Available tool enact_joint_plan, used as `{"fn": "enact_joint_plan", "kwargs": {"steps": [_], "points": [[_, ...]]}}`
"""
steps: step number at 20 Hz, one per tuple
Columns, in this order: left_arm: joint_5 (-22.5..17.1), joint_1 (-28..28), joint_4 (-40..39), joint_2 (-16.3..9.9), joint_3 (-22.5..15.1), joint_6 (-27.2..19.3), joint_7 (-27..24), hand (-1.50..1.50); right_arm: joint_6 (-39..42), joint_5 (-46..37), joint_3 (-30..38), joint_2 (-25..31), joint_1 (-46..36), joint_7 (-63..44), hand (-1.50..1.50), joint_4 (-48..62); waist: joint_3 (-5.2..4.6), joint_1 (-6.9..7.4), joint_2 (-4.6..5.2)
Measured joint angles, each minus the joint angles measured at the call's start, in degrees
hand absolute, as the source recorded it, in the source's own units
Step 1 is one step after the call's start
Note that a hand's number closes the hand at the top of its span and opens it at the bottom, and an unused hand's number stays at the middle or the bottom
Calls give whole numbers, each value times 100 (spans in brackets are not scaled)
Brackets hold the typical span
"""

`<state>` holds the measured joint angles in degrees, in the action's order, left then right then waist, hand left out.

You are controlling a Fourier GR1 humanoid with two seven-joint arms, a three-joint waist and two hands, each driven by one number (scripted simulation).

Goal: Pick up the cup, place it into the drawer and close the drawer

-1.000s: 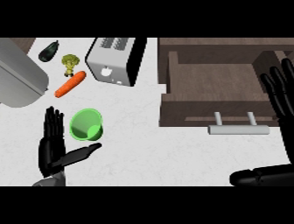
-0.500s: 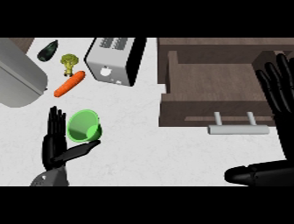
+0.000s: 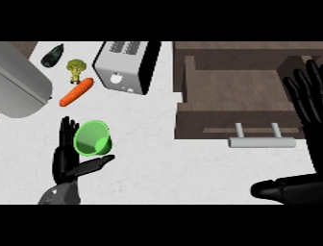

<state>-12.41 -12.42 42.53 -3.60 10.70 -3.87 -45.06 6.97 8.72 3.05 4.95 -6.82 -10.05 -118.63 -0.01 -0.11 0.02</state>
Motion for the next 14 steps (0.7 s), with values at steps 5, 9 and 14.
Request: {"fn": "enact_joint_plan", "kwargs": {"steps": [5, 9, 14], "points": [[-167, -183, -351, -39, 117, 202, -156, -150, -75, -168, -199, -135, 137, 32, -150, -124, 0, -6, 1], [-255, -498, -929, -51, 231, 401, -393, -150, -73, -80, -145, -88, 86, -124, -150, -227, -3, -15, 2], [-351, -753, -1393, -78, 279, 904, -630, -150, -6, 52, -36, -13, 104, -203, -150, -270, -4, -26, 6]]}}
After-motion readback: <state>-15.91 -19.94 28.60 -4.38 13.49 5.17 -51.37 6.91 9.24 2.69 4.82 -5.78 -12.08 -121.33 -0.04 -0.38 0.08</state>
